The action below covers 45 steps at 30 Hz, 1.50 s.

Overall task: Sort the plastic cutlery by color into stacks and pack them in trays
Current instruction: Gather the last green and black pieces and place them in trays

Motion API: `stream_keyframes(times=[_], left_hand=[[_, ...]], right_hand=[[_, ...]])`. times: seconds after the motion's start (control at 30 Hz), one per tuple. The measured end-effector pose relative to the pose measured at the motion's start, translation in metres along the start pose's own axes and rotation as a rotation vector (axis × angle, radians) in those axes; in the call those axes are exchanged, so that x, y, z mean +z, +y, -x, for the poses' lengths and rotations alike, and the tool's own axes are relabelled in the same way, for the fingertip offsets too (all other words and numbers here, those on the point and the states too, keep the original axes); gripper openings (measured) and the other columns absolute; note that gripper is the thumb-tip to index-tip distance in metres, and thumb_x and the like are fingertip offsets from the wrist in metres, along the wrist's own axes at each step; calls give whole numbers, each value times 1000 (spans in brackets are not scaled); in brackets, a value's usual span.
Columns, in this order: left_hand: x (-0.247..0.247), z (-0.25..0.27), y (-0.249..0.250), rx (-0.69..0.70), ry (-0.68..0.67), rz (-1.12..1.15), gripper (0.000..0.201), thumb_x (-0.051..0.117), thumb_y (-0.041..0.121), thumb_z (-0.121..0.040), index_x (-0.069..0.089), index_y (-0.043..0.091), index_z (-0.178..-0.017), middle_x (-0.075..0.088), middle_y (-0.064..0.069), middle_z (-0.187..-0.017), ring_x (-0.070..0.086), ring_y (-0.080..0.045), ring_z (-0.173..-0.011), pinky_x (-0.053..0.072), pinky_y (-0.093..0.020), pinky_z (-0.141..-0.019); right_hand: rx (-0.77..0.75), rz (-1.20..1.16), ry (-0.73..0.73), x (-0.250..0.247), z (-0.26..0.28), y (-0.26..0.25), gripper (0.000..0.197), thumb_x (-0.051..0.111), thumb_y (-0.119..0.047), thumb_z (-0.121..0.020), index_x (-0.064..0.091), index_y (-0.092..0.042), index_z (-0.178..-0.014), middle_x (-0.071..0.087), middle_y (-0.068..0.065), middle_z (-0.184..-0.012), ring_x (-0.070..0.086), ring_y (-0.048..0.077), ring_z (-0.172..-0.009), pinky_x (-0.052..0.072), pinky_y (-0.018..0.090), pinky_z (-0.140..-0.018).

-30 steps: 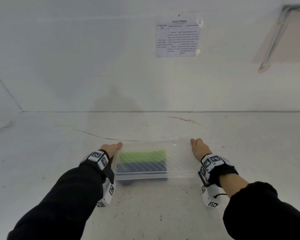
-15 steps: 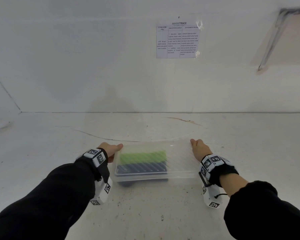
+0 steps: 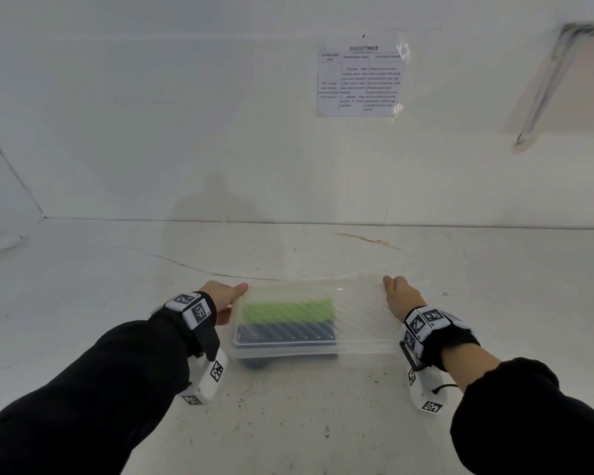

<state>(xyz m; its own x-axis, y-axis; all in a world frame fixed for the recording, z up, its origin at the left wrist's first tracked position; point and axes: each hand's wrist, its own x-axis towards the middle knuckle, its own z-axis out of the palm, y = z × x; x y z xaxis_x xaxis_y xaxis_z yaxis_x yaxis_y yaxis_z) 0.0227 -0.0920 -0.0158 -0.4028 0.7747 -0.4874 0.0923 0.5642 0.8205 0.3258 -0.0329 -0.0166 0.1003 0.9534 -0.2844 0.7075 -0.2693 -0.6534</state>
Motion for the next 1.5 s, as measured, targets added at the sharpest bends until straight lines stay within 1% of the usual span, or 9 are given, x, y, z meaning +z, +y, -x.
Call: stream_keyframes(times=[0.17, 0.27, 0.33, 0.5, 0.7, 0.97, 1.03, 1.17, 1.5], left_hand=[[7, 29, -19, 1, 122, -361, 63, 26, 52, -97, 53, -3, -114, 61, -20, -85, 55, -27, -65, 45, -27, -63], [15, 44, -33, 16, 178, -452, 67, 17, 49, -99, 43, -4, -131, 52, -28, -129, 55, -40, -115, 44, -40, -99], [20, 54, -39, 13, 208, -459, 68, 17, 48, -99, 43, -5, -132, 50, -27, -132, 49, -40, -123, 39, -43, -106], [28, 67, -40, 36, 233, -588, 70, 10, 45, -100, 52, -8, -120, 59, -27, -119, 58, -37, -112, 45, -38, -96], [30, 69, -38, 47, 268, -781, 66, 6, 40, -101, 48, -4, -128, 56, -22, -125, 54, -32, -116, 39, -33, -95], [32, 62, -46, 74, 346, -402, 56, 25, 40, -101, 46, -5, -126, 52, -25, -126, 50, -37, -115, 37, -35, -94], [30, 59, -47, 61, 317, -325, 53, 27, 37, -101, 44, -5, -128, 52, -25, -125, 50, -37, -114, 39, -36, -97], [36, 52, -45, 74, 298, -312, 43, 31, 27, -100, 47, -4, -126, 53, -27, -124, 51, -39, -112, 43, -42, -97], [75, 7, 34, 276, 225, -392, 33, 36, 13, -98, 62, -7, -99, 59, -31, -114, 56, -42, -106, 45, -39, -87]], right_hand=[[3, 4, 43, -8, 7, 6, 47, 28, -36, -100, 44, 4, -121, 53, 26, -121, 52, 37, -107, 36, 34, -80], [32, 7, 24, -8, 18, 17, 51, 27, -38, -100, 41, 4, -126, 50, 26, -127, 51, 36, -109, 38, 35, -86], [68, 10, 2, -6, 29, 22, 55, 25, -38, -101, 37, 5, -133, 45, 26, -134, 47, 37, -120, 37, 36, -96], [39, 91, 26, -2, 41, 25, 50, 19, -32, -102, 33, 1, -137, 43, 23, -136, 46, 35, -120, 38, 36, -94], [-25, 167, 73, -6, 44, 22, 45, 24, -14, -101, 18, -5, -144, 40, 20, -135, 47, 33, -119, 43, 34, -90], [-66, 44, 17, -8, 48, 27, 39, 29, -31, -100, 41, 1, -121, 52, 22, -122, 52, 33, -100, 42, 35, -78], [-66, 15, -43, -11, 48, 28, 40, 34, -31, -99, 39, -2, -126, 51, 20, -126, 51, 31, -101, 43, 35, -86], [-73, 26, -113, -14, 48, 31, 48, 28, -23, -101, 24, -3, -145, 32, 16, -148, 34, 30, -134, 30, 30, -105], [-54, 45, 17, -59, -29, 10, 39, 27, -14, -101, 45, 6, -129, 44, 20, -137, 43, 32, -126, 33, 30, -100]])
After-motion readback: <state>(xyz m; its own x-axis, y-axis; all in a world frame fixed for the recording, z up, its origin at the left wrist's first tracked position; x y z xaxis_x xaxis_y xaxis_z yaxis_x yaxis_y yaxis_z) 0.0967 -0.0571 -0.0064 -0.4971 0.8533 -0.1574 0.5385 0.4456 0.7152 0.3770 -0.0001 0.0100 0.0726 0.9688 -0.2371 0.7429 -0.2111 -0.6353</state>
